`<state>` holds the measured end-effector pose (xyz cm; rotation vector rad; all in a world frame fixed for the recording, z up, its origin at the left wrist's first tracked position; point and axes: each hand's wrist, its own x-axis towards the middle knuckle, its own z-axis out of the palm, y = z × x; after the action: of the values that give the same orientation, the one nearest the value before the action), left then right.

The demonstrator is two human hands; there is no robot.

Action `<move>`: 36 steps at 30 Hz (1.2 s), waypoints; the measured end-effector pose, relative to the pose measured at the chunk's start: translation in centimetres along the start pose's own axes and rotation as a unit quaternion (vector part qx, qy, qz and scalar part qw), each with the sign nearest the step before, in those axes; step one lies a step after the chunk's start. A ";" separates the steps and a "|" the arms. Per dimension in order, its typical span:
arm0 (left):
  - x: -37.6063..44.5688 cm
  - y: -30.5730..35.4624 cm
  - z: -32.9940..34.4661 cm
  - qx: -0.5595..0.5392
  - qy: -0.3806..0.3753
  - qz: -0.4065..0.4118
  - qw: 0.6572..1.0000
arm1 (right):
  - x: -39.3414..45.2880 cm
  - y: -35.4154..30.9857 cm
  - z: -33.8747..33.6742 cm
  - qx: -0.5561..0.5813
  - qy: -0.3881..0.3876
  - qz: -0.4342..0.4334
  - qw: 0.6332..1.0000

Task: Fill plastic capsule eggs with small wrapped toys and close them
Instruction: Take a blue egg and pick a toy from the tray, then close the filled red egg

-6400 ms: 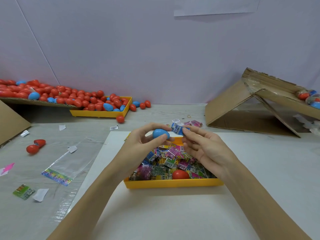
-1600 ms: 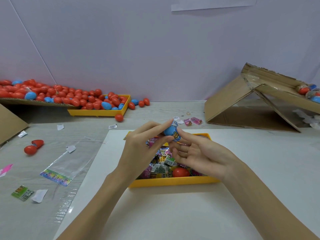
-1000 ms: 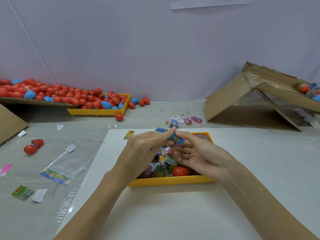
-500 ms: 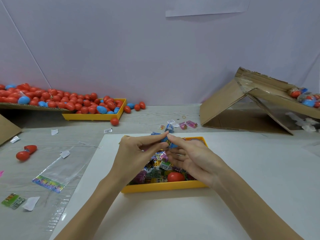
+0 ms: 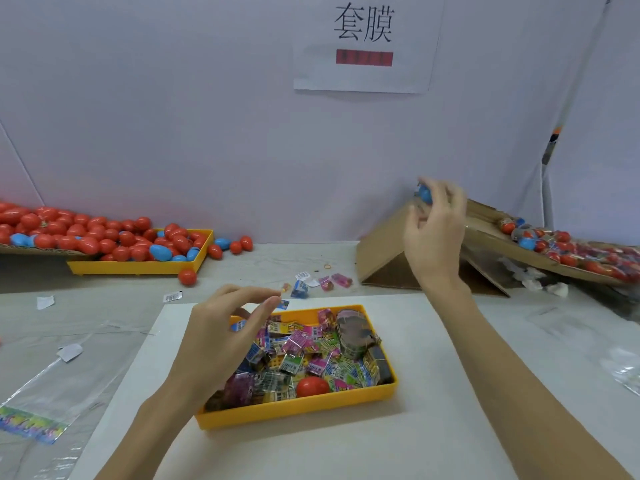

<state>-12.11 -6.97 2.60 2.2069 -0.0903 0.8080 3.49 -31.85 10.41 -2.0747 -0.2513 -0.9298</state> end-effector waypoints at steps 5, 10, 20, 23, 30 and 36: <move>0.1 0.0 -0.2 0.017 -0.026 -0.010 0.999 | -0.7 0.0 0.6 -0.122 -0.111 -0.003 0.986; 0.0 -1.3 -0.1 0.083 -0.067 -0.037 0.994 | -7.6 -0.2 2.7 -0.005 -0.169 -0.007 0.986; 3.8 -4.8 0.7 0.075 -0.062 -0.211 0.973 | -12.1 -0.9 4.2 0.045 -0.296 -0.103 0.949; 7.8 -7.5 0.6 0.272 -0.123 -0.227 0.927 | -12.4 -1.2 4.4 0.055 -0.317 -0.117 0.939; 9.7 -12.8 0.4 0.558 -0.127 -0.172 0.801 | -12.9 -1.0 4.6 0.052 -0.354 -0.127 0.925; 8.3 -11.9 0.1 0.318 0.016 -0.160 0.934 | -12.9 -1.1 4.6 0.062 -0.364 -0.123 0.921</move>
<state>-1.82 2.79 -0.34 2.7009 0.6146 0.7536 -3.70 -25.81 0.40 -2.2198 -0.9508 -0.2202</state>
